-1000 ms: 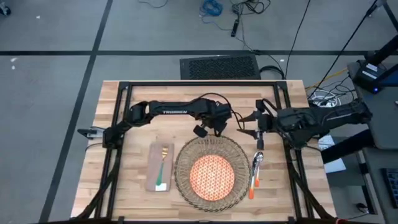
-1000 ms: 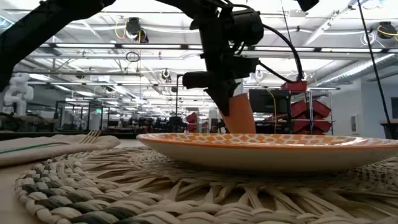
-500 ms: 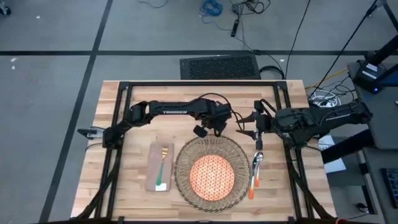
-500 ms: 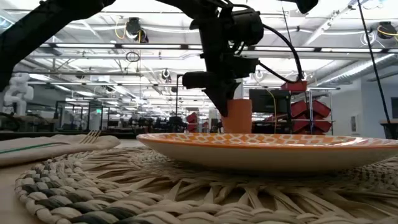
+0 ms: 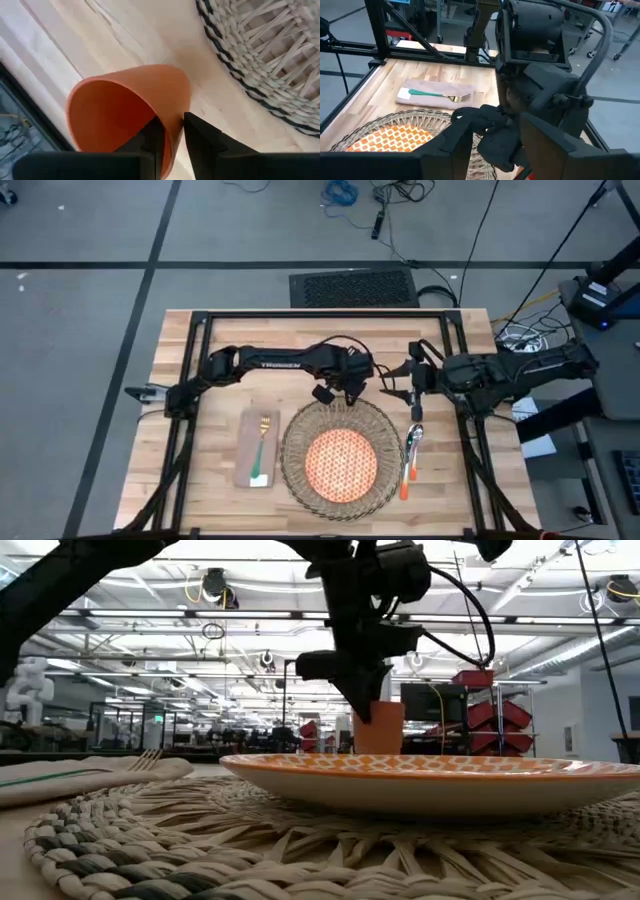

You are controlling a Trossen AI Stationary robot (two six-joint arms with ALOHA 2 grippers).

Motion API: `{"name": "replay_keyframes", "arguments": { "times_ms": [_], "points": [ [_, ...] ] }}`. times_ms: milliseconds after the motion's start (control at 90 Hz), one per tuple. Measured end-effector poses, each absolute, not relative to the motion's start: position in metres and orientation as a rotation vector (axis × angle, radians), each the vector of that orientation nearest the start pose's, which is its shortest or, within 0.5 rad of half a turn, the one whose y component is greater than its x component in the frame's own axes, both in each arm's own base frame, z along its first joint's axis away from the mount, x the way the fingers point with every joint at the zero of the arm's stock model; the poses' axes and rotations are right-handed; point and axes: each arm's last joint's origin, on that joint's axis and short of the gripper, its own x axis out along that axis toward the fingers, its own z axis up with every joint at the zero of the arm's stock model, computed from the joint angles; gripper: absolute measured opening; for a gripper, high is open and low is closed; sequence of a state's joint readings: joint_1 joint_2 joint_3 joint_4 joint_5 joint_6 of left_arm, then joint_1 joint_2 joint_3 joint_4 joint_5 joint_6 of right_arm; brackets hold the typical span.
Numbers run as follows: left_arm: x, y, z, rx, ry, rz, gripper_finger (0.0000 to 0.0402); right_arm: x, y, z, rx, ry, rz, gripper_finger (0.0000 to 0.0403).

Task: Set table place
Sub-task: Put the orange cup to the top right of the brown mat

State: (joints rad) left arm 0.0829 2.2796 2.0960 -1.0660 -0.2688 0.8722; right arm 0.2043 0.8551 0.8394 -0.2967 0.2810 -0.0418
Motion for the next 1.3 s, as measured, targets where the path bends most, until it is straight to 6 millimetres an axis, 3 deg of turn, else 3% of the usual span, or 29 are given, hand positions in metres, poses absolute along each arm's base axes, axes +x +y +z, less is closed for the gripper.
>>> {"name": "replay_keyframes", "arguments": {
  "times_ms": [267, 567, 756, 900, 1033, 1156, 1300],
  "points": [
    [0.463, 0.036, 0.262, 0.886, 1.221, -0.209, 0.0061, 0.181, 0.029, 0.331, -0.115, 0.293, -0.067, 0.0148],
    [0.436, 0.035, 0.295, 0.79, 1.291, -0.064, 0.0113, 0.178, 0.029, 0.333, -0.125, 0.278, -0.066, 0.0148],
    [0.393, 0.054, 0.336, 0.599, 1.358, 0.111, 0.012, 0.186, 0.03, 0.319, -0.099, 0.396, -0.073, 0.0148],
    [0.344, 0.066, 0.388, 0.432, 1.24, 0.268, 0.012, 0.212, 0.03, 0.295, -0.115, 0.533, -0.039, 0.0148],
    [0.294, 0.065, 0.422, 0.304, 1.11, 0.342, 0.012, 0.239, 0.012, 0.265, -0.146, 0.686, -0.051, 0.0148],
    [0.254, 0.056, 0.434, 0.221, 1.03, 0.35, 0.012, 0.258, -0.014, 0.252, -0.122, 0.759, -0.052, 0.0148],
    [0.221, 0.044, 0.423, 0.187, 1.011, 0.353, 0.012, 0.279, -0.031, 0.263, -0.138, 0.772, -0.047, 0.0148]
  ]
}}
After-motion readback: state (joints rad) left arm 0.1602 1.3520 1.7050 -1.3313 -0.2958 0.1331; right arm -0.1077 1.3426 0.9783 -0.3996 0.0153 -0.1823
